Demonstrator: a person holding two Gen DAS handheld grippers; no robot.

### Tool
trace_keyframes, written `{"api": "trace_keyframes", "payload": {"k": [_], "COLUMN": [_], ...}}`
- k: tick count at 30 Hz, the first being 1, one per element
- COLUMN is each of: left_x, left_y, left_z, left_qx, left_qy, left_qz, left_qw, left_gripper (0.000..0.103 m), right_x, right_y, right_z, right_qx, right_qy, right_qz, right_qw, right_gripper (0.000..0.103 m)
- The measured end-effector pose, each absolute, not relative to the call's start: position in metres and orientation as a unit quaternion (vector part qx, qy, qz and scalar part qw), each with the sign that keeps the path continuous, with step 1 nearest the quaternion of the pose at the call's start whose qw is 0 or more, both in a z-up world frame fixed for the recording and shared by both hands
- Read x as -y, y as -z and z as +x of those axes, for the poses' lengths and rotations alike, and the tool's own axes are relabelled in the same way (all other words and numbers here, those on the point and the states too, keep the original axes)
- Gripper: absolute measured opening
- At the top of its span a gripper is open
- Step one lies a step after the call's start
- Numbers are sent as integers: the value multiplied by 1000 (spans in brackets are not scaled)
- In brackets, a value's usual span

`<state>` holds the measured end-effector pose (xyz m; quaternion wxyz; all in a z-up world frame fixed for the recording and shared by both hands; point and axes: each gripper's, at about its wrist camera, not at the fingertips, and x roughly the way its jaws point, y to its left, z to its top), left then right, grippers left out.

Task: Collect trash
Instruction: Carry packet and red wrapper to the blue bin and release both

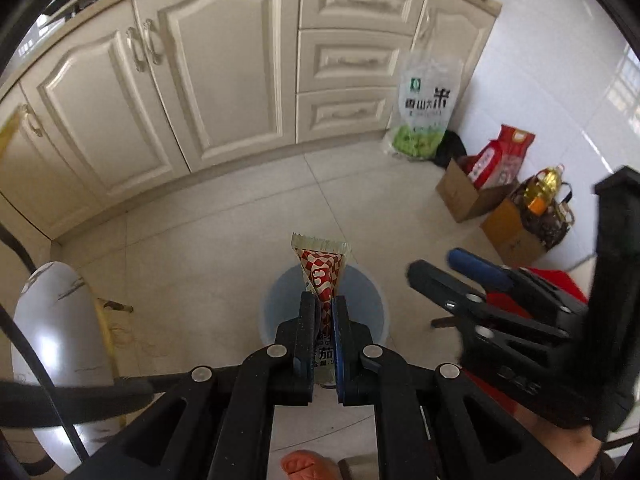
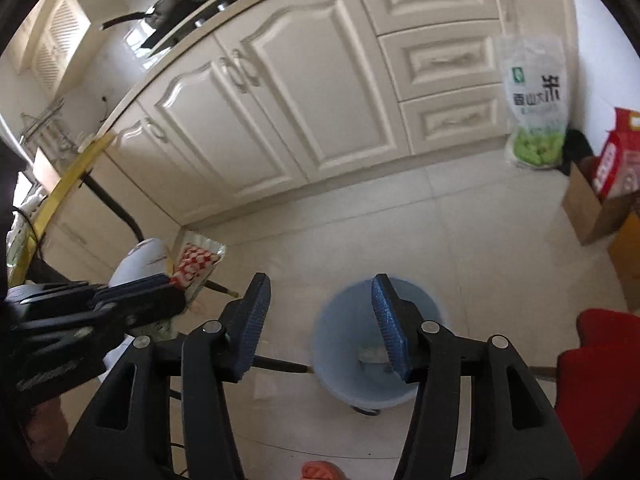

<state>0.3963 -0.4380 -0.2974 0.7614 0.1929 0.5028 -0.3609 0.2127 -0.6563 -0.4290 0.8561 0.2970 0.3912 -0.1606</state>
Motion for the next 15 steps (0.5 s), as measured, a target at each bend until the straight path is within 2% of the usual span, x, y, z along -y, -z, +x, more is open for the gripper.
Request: {"api": "trace_keyframes", "payload": {"k": [3, 6, 7, 8, 10, 15], "left_x": [463, 478, 480, 483, 481, 458], "left_y": [315, 322, 322, 321, 315, 287], "left_z": [405, 405, 403, 400, 390, 367], "left_qx": [-506, -503, -499, -494, -485, -474], "left_qy": [357, 347, 341, 336, 330, 330], "left_qz": [202, 210, 212, 214, 206, 178], "left_qw": [759, 763, 768, 773, 783, 797], "left_gripper": [6, 15, 25, 43, 69, 70], "right_x": [665, 668, 668, 668, 666, 654], "right_y": [429, 424, 423, 419, 412, 382], "right_z": [204, 197, 197, 195, 191, 176], "right_qx": [-388, -381, -380, -377, -372, -350], "right_qy": [171, 176, 176, 179, 180, 185], "right_qz": [300, 302, 302, 301, 300, 296], "right_qw": [855, 856, 856, 857, 860, 869], "right_gripper": [56, 58, 59, 59, 59, 60]}}
